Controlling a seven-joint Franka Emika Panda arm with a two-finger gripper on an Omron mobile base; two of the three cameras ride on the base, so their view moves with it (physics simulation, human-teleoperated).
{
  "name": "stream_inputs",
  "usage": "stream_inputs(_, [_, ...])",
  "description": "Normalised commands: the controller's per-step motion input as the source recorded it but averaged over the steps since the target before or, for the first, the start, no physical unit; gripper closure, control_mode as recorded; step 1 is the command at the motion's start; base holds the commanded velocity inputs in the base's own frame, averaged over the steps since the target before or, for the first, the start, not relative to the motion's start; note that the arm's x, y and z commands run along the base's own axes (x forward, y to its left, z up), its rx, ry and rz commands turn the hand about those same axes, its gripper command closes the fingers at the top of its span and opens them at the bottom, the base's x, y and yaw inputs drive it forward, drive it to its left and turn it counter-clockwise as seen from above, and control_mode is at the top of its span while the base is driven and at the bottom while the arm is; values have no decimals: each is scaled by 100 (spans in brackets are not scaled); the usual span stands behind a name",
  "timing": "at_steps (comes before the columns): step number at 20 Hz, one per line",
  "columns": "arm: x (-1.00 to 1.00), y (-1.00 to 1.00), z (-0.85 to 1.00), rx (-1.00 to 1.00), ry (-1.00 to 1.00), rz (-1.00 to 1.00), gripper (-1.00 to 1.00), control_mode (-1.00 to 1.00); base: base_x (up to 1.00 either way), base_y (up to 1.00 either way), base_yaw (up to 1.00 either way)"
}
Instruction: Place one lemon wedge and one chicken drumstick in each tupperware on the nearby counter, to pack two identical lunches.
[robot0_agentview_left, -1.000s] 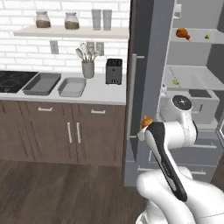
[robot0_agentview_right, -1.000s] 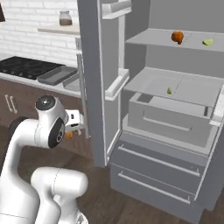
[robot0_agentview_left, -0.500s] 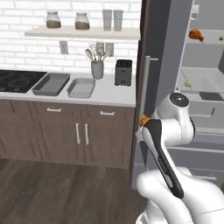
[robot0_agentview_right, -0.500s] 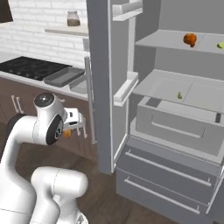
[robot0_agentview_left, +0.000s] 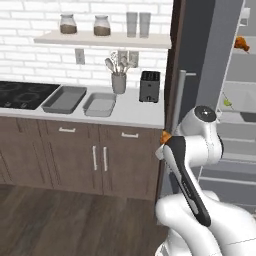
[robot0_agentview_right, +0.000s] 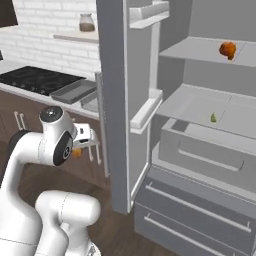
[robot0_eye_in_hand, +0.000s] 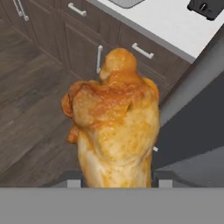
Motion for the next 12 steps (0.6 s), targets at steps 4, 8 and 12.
stream_inputs(4, [0, 0, 0, 0, 0, 0, 100, 100, 100, 100, 0])
stream_inputs(8, [0, 0, 0, 0, 0, 0, 100, 100, 53, 100, 26])
stream_inputs(12, [0, 0, 0, 0, 0, 0, 100, 100, 13, 89, 52])
